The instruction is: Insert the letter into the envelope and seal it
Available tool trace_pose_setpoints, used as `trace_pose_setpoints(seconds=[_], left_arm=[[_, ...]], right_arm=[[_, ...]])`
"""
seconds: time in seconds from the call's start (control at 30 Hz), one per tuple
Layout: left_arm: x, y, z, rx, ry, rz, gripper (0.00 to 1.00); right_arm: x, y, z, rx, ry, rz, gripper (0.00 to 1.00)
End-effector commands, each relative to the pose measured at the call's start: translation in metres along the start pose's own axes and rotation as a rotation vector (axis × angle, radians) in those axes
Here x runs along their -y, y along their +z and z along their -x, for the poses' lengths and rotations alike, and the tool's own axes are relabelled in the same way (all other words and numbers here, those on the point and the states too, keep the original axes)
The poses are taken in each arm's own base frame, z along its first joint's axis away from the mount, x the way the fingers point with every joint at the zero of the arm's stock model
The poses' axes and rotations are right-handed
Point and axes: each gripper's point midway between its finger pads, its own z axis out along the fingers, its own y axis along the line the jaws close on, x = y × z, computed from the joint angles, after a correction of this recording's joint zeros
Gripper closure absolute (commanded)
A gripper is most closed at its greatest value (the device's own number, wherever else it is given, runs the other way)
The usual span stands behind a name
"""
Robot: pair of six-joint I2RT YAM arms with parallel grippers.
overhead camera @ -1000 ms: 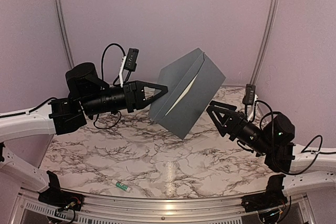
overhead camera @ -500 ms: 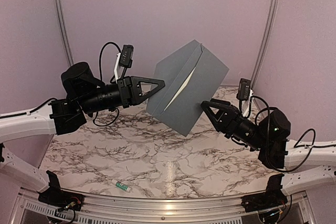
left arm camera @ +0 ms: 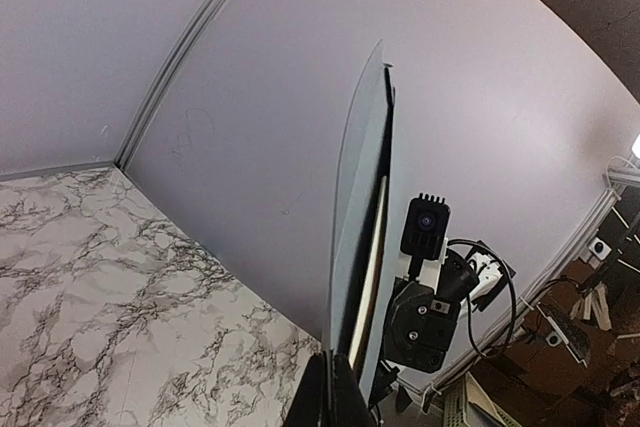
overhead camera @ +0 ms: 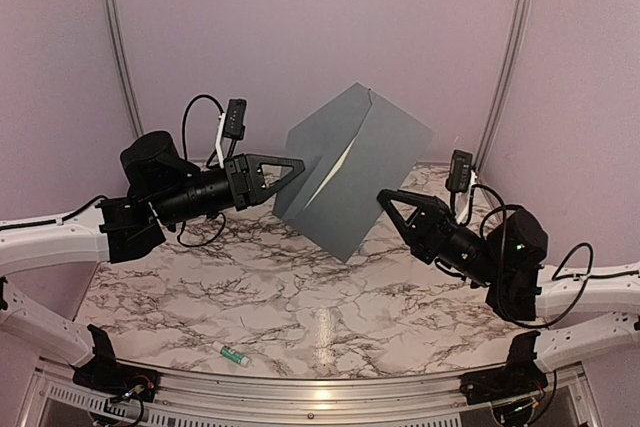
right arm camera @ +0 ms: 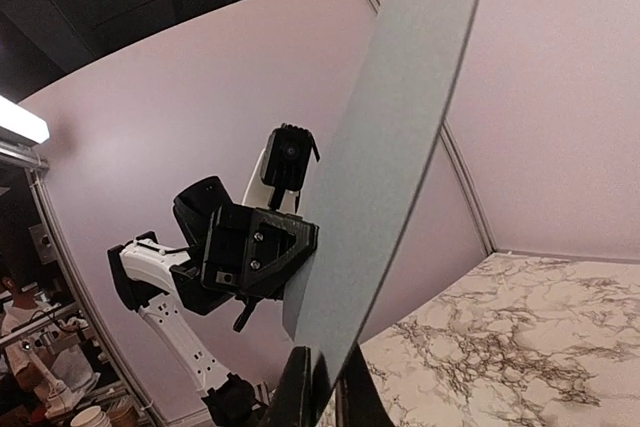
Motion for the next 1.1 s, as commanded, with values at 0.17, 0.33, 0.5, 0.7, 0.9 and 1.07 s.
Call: trace_pose_setpoints(seconds=[0.17, 0.33, 0.5, 0.7, 0.9, 1.07], left_arm=[[-0.015, 0.001, -0.002, 0.03, 0.038, 0.038, 0.94], [-0.039, -0.004, -0.021, 0.009, 0.048, 0.111, 0.48], [-0.057, -0.008, -0.034, -0.019, 0.092, 0.175, 0.28], [-0.099, -0.028, -0.041, -0.043, 0.174, 0.413, 0.18], [-0.122, -0.046, -0.056, -0.13, 0.21, 0.552, 0.21], [-0.124, -0.037, -0.089, -0.27, 0.187, 0.527, 0.27]], right_arm=[[0.041, 0.006, -0.007, -0.014, 0.007, -0.205, 1.0], [0.052, 0.009, -0.021, -0.094, 0.006, -0.271, 1.0], [0.068, 0.008, -0.047, -0.229, 0.034, -0.328, 1.0], [0.094, -0.006, -0.105, -0.509, 0.154, -0.29, 1.0], [0.131, -0.036, -0.161, -0.671, 0.297, -0.346, 1.0], [0.166, -0.059, -0.196, -0.74, 0.324, -0.506, 1.0]])
